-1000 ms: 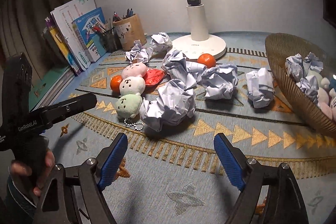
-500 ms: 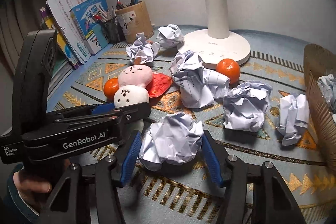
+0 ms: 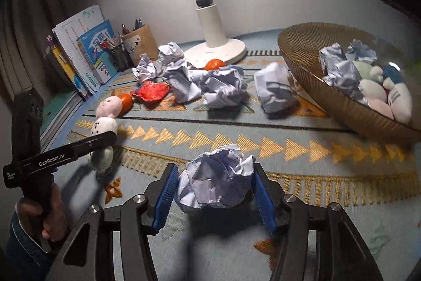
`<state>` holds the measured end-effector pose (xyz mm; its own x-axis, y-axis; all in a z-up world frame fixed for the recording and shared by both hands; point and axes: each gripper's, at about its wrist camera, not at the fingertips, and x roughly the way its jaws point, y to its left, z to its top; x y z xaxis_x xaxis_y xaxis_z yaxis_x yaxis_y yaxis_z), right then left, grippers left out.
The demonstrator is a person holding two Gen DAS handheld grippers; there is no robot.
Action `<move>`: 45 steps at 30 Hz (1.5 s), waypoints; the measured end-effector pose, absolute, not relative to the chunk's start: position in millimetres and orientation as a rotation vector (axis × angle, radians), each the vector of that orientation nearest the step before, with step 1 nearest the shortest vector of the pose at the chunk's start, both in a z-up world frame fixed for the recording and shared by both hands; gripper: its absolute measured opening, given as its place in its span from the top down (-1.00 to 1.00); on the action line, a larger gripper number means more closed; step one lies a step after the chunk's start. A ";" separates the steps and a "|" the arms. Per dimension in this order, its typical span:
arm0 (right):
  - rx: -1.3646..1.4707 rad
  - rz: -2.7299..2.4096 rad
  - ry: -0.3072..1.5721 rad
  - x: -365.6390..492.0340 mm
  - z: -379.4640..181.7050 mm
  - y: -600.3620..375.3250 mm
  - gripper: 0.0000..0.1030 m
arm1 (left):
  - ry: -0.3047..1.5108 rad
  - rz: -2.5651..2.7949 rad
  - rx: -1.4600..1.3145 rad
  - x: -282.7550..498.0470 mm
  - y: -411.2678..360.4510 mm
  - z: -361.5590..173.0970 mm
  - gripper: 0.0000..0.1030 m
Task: Organize objects
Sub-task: 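Carry the plush and paper ball into the amber bowl and open both tools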
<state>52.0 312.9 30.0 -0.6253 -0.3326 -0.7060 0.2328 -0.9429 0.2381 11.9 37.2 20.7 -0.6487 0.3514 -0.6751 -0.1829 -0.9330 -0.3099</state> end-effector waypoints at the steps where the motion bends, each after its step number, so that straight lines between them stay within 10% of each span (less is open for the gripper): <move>1: 1.151 -2.585 -0.158 58.8 31.1 314.8 -0.38 | -0.298 2.599 -1.129 11.5 38.3 20.3 0.21; 6: 1.151 -2.636 -0.091 82.9 32.6 325.3 -0.71 | -0.227 2.628 -1.106 16.8 44.8 20.5 0.21; 23: 1.247 -2.633 0.011 87.1 13.4 299.0 -0.73 | -0.140 2.640 -1.095 20.2 53.6 19.3 0.20; 28: 1.202 -2.638 -0.046 90.5 19.5 305.1 -0.12 | -0.127 2.647 -1.097 20.7 54.5 19.3 0.20; 45: 0.814 -3.057 -0.553 28.4 158.7 473.3 -0.08 | -0.169 2.325 -0.939 -61.4 219.4 115.7 0.20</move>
